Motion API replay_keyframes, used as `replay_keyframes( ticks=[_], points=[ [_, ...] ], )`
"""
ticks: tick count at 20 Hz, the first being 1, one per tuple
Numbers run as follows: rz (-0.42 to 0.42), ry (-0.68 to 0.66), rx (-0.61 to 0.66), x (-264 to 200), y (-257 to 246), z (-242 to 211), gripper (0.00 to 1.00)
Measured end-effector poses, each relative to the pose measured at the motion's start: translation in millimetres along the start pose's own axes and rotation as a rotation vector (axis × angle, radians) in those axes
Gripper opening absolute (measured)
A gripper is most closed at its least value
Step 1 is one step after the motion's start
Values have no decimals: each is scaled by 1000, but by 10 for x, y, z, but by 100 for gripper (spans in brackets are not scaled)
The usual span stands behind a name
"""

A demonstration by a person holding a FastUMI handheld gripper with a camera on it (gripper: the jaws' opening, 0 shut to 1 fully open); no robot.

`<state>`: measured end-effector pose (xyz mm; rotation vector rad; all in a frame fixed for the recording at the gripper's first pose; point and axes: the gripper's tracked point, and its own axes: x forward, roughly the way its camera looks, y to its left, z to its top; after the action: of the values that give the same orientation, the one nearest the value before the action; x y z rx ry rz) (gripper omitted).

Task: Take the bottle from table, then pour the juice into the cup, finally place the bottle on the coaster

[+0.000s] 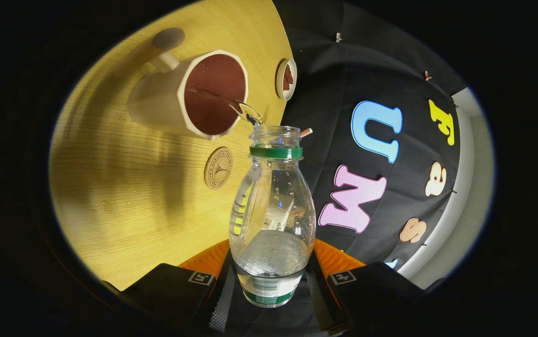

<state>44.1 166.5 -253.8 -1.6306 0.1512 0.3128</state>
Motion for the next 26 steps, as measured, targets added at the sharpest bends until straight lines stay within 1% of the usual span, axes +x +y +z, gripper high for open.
replay_keyframes(
  ticks=[15,26],
  points=[
    [-34,-12,-89,24,-139,16,74],
    [-74,-29,-160,10,-253,77,73]
  ],
)
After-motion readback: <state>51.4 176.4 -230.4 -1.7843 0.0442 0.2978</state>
